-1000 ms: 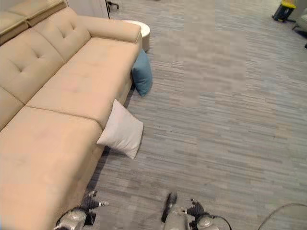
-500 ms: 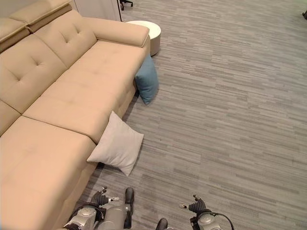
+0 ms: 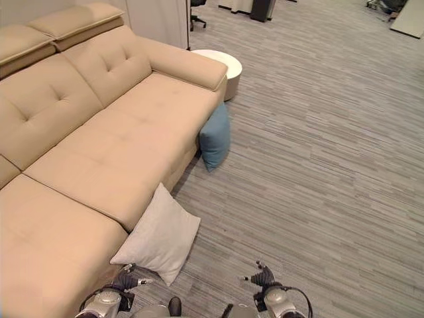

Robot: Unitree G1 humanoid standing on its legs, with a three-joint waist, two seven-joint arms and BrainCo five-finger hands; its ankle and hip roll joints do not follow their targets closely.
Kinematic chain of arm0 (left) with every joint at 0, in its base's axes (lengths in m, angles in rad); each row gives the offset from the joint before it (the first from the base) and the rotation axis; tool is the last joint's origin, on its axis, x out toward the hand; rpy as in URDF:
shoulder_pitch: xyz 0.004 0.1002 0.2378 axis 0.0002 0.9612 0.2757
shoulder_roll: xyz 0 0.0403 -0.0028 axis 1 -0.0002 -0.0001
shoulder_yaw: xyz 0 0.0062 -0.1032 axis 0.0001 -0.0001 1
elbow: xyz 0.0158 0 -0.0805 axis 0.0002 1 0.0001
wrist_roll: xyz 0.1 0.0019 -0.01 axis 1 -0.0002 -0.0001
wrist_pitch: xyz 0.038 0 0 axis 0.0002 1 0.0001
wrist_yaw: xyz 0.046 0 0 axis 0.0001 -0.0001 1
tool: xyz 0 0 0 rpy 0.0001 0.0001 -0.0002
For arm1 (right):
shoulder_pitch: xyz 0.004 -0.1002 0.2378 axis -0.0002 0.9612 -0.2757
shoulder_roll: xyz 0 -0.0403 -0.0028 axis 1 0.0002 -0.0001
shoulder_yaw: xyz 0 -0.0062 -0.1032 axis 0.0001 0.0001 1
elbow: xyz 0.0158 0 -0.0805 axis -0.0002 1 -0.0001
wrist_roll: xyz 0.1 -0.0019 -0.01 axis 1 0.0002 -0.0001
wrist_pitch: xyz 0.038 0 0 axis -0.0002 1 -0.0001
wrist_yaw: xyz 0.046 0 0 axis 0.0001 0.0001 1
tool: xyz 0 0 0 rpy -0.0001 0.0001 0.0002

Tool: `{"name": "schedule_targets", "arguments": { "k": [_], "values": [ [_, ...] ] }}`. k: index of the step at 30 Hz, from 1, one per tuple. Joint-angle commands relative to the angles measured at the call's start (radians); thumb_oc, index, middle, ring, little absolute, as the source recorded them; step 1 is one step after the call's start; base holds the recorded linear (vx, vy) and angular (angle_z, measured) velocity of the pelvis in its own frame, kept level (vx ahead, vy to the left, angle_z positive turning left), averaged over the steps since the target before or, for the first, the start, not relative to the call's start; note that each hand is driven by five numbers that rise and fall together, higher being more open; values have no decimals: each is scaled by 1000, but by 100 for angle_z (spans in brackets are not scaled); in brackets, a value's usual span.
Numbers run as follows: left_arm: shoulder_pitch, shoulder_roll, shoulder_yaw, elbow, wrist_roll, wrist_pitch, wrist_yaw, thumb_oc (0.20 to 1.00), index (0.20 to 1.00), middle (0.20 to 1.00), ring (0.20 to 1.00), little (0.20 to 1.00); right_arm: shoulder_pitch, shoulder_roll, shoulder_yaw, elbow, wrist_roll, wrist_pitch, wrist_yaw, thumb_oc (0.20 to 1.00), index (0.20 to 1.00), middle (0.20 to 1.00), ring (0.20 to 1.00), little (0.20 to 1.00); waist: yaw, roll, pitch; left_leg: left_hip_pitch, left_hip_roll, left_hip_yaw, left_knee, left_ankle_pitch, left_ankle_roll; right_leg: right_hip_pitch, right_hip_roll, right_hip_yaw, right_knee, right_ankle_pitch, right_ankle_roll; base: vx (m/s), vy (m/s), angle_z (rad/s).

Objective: Pick up all the scattered cushions and arrange them neatly on the sofa.

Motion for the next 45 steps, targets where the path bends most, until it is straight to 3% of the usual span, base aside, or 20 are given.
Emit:
{"name": "schedule_targets", "arguments": {
  "k": [1, 3, 4, 11, 12, 13, 14, 16, 17, 18, 19, 21, 22, 28, 31, 33, 36, 40, 43, 45],
  "values": [
    [-20, -3, 2, -4, 19, -22, 8, 1000, 1000, 1000, 1000, 1000, -38, -25, 22, -26, 5, -27, -4, 1000, 1000, 1000, 1000, 1000, 2, -10, 10, -65, -19, -50, 109, -32, -105, 77, 66, 146, -248, 186, 7, 252, -132, 88],
    [-20, -4, 3, 20, 26, -27, 10, 1000, 1000, 1000, 1000, 1000, -34, -28, 29, -46, 4, -26, -1, 1000, 1000, 1000, 1000, 1000, -29, -10, 2, -60, -15, -131, 102, -42, -119, 37, 71, 314, -301, 231, 29, 340, -184, 112],
    [-19, -4, 2, 22, 26, -30, 12, 1000, 1000, 1000, 1000, 1000, -30, -28, 30, -49, 7, -25, 2, 1000, 1000, 1000, 1000, 1000, -34, -15, -1, -59, -14, -152, 100, -42, -124, 27, 74, 331, -300, 233, 32, 175, -99, 121],
    [-15, 0, 1, 19, -15, -36, 12, 1000, 1000, 1000, 1000, 1000, -2, -33, 59, -56, -12, -30, 3, 1000, 1000, 1000, 1000, 1000, -33, -26, 0, -118, 15, -242, 114, -19, -165, 95, 85, 217, -325, 182, 6, 79, -209, 112],
    [-9, -3, 5, 16, -24, -33, 7, 1000, 1000, 1000, 1000, 1000, 1, -42, 71, -61, -25, -30, 3, 1000, 1000, 1000, 1000, 1000, -42, -25, 4, -148, 50, -184, 126, -11, -180, 121, 88, 164, -339, 166, -6, -9, -224, 107],
    [-9, -3, 5, 16, -24, -33, 7, 1000, 1000, 1000, 1000, 1000, 1, -42, 71, -61, -25, -30, 3, 1000, 1000, 1000, 1000, 1000, -43, -24, 3, -149, 50, -185, 128, -11, -180, 121, 88, 163, -339, 166, -6, -19, -207, 110],
    [-10, -5, 5, 14, -29, -33, 9, 1000, 1000, 1000, 1000, 1000, 0, -48, 75, -68, -26, -31, -2, 1000, 1000, 1000, 1000, 1000, -48, -23, 6, -168, 65, -132, 142, -3, -183, 137, 89, 135, -354, 163, -11, -27, -114, 122],
    [-19, -6, 3, 0, -30, -28, 12, 1000, 1000, 1000, 1000, 1000, -14, -56, 77, -80, -22, -29, -8, 1000, 1000, 1000, 1000, 1000, -68, -21, 12, -193, 124, 113, 170, 26, -175, 182, 93, 45, -375, 145, -22, -72, -186, 158],
    [-20, -6, 2, -4, -26, -26, 9, 1000, 1000, 1000, 1000, 1000, -15, -56, 73, -77, -18, -28, -7, 1000, 1000, 1000, 1000, 1000, -79, -22, 8, -194, 138, 192, 177, 30, -171, 190, 96, 14, -375, 137, -26, -60, -120, 134],
    [-20, -6, 2, -4, -26, -26, 9, 1000, 1000, 1000, 1000, 1000, -15, -56, 73, -77, -18, -28, -7, 1000, 1000, 1000, 1000, 1000, -80, -22, 8, -195, 138, 192, 178, 30, -171, 189, 96, 14, -375, 137, -26, 63, -96, 152],
    [-15, -4, 8, -3, -23, -23, 4, 1000, 1000, 1000, 1000, 1000, -12, -55, 61, -66, -11, -24, -6, 1000, 1000, 1000, 1000, 1000, -101, -18, -5, -172, 175, 341, 177, 26, -184, 221, 107, -37, -378, 113, -26, 83, -58, 120],
    [-11, -2, 13, -1, -21, -22, 0, 1000, 1000, 1000, 1000, 1000, -8, -52, 57, -65, -9, -24, -5, 1000, 1000, 1000, 1000, 1000, -103, -19, -11, -170, 184, 380, 172, 37, -190, 230, 109, -64, -378, 109, -30, 84, -39, 96],
    [-4, 1, 24, 6, -16, -21, -3, 1000, 1000, 1000, 1000, 1000, -10, -45, 57, -58, -13, -22, -1, 1000, 1000, 1000, 1000, 1000, -87, -23, -19, -177, 173, 369, 165, 41, -190, 246, 108, -102, -375, 105, -32, 106, -5, 86],
    [19, 11, 47, 27, -13, -17, -4, 1000, 1000, 1000, 1000, 1000, -12, -20, 68, -69, -30, -24, 4, 1000, 1000, 1000, 1000, 1000, -56, -33, -27, -152, 122, 291, 122, 11, -158, 234, 73, -110, -260, 87, -10, 84, 88, 37],
    [25, 16, 48, 28, -8, -19, -4, 1000, 1000, 1000, 1000, 1000, -20, -18, 74, -91, -44, -22, 11, 1000, 1000, 1000, 1000, 1000, -51, -32, -12, -122, 81, 245, 98, -17, -121, 170, 6, -67, -94, 144, 35, 64, 193, 28],
    [22, 26, 45, 22, -7, -19, -7, 1000, 1000, 1000, 1000, 1000, -28, -17, 79, -115, -51, -23, 8, 1000, 1000, 1000, 1000, 1000, -60, -28, 1, -126, 76, 219, 99, 0, -103, 118, 17, -1, -26, 174, 30, 15, 112, 22],
    [17, 32, 34, 32, 9, -24, -6, 1000, 1000, 1000, 1000, 1000, -37, -18, 93, -118, -49, -20, 14, 1000, 1000, 1000, 1000, 1000, -70, -22, 4, -99, 61, 172, 77, -5, -108, 88, 48, 89, -122, 143, 7, 111, 25, 45],
    [6, 41, 48, 44, 5, -30, 3, 1000, 1000, 1000, 1000, 1000, -48, -18, 96, -131, -50, -22, 13, 1000, 1000, 1000, 1000, 1000, -86, -25, 0, -72, 57, 111, 68, -20, -130, 52, 11, 175, -321, 229, 29, 177, -91, 30],
    [8, 45, 56, 49, -3, -33, 7, 1000, 1000, 1000, 1000, 1000, -49, -17, 97, -131, -54, -21, 17, 1000, 1000, 1000, 1000, 1000, -95, -25, -1, -55, 61, 86, 69, -29, -138, 42, 6, 201, -341, 245, 39, 180, -106, 45],
    [23, 45, 64, 61, -4, -33, 6, 1000, 1000, 1000, 1000, 1000, -44, -19, 103, -130, -65, -18, 23, 1000, 1000, 1000, 1000, 1000, -94, -33, -11, -36, 64, 81, 66, -35, -148, 64, 6, 174, -337, 249, 41, 239, -209, 44]
  ]
}}
